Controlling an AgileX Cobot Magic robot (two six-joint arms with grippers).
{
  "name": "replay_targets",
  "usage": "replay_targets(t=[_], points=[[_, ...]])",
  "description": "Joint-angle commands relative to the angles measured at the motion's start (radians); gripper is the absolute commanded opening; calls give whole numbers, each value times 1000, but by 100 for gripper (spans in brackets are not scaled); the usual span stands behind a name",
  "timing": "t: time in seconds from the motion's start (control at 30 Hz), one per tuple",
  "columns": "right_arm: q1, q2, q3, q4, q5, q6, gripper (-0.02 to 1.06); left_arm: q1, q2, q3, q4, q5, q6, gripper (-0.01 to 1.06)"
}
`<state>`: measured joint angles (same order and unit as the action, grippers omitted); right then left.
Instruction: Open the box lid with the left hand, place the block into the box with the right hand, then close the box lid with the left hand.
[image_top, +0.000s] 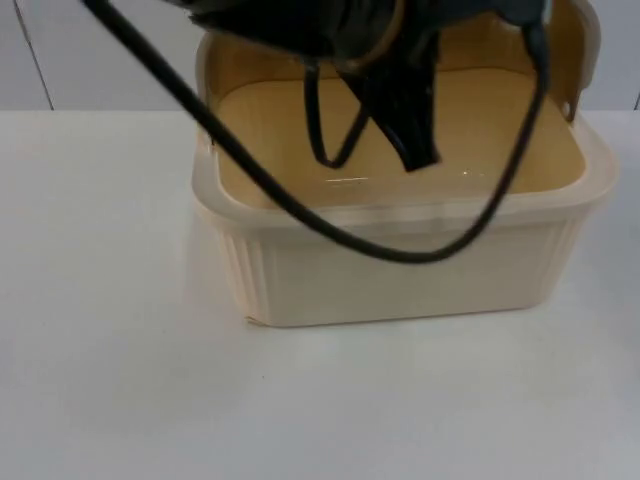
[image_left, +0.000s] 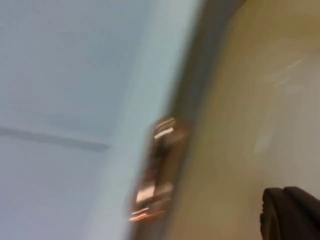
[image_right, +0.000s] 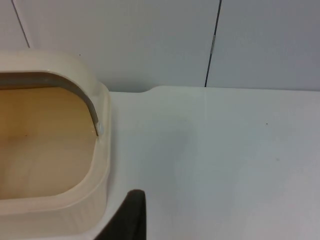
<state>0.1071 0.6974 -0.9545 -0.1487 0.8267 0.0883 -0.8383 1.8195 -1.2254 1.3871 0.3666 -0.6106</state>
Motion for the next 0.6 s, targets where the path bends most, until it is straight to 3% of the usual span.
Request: replay_targets(t=[0.0,0.07,0.1,0.2,0.3,0.4,0.43,0.57], points=[[-2,-3,-7,-6,-14,2,104,-21,-75,55,-139,-88,39,0],[-2,-3,-7,-6,-14,2,104,-22,-97,65,-163,-112,39,0],[-2,-3,-7,-6,-14,2,104,-22,-172,116,-236,-203,39,0],[-2,-3,-7,-2,-14,2,104,13,-319,187,-356,-286,7,0],[-2,-3,-7,-3,-12,2,104,64,-411,196,-453,-230,-38,0],[-2,-3,-7,-3,-12,8,104,201,-525,196,-545,-171,-141,0],[-2,-3,-7,-3,-12,8,104,201,-525,196,-545,-171,-141,0],[-2,-3,-7,-3,-12,8,104,386,-614,215,-566,-128,-263,0]])
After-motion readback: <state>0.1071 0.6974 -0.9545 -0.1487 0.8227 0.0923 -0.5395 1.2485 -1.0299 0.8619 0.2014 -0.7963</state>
